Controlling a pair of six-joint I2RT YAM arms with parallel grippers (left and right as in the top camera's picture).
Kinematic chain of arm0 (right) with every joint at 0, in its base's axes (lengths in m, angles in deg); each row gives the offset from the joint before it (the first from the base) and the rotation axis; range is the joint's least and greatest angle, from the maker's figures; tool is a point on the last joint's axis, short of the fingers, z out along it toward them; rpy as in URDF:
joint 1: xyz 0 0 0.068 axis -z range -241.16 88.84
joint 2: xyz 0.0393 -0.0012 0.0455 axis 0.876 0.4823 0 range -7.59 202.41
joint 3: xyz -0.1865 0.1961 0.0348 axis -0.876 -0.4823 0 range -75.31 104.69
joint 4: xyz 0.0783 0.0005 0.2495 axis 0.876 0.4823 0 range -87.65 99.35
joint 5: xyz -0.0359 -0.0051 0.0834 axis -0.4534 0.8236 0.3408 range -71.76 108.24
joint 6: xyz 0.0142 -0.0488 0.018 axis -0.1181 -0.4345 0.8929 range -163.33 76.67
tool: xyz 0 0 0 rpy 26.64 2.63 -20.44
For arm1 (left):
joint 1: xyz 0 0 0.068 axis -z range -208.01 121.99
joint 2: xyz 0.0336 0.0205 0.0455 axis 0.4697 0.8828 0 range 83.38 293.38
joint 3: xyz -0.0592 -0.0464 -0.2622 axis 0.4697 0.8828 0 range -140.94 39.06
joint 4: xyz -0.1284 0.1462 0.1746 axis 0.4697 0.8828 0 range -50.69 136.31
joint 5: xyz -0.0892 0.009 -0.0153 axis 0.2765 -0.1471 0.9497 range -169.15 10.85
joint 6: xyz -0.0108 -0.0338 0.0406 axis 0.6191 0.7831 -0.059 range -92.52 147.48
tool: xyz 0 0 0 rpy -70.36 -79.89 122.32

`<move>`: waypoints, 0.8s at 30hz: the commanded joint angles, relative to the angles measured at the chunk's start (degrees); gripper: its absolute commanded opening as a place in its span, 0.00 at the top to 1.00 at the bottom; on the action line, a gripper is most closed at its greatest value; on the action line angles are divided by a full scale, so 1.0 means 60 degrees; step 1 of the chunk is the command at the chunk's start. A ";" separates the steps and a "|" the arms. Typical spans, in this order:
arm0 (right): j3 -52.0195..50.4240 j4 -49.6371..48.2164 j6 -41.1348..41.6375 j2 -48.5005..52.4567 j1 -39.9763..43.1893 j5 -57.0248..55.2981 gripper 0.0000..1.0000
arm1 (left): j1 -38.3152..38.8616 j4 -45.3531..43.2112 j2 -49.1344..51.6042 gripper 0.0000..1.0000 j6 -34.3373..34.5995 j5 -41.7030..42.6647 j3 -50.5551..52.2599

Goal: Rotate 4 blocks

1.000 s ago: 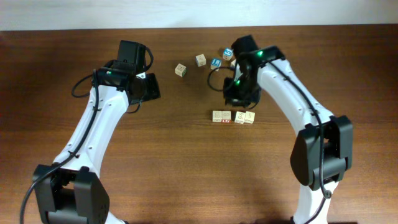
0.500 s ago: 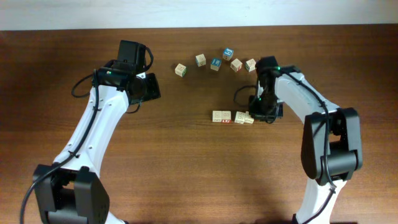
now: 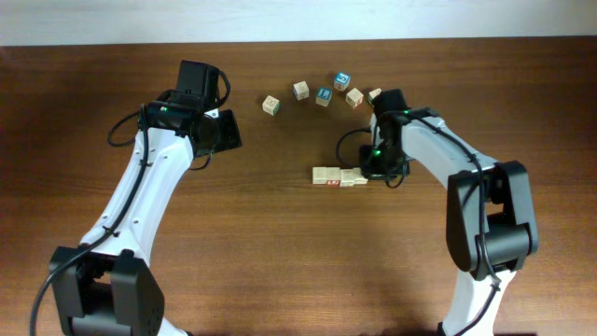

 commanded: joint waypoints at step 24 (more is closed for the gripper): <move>0.3599 0.3122 0.1851 -0.0047 -0.1239 0.0845 0.71 | 0.0036 -0.0022 0.0073 0.48 0.0004 -0.0543 -0.0164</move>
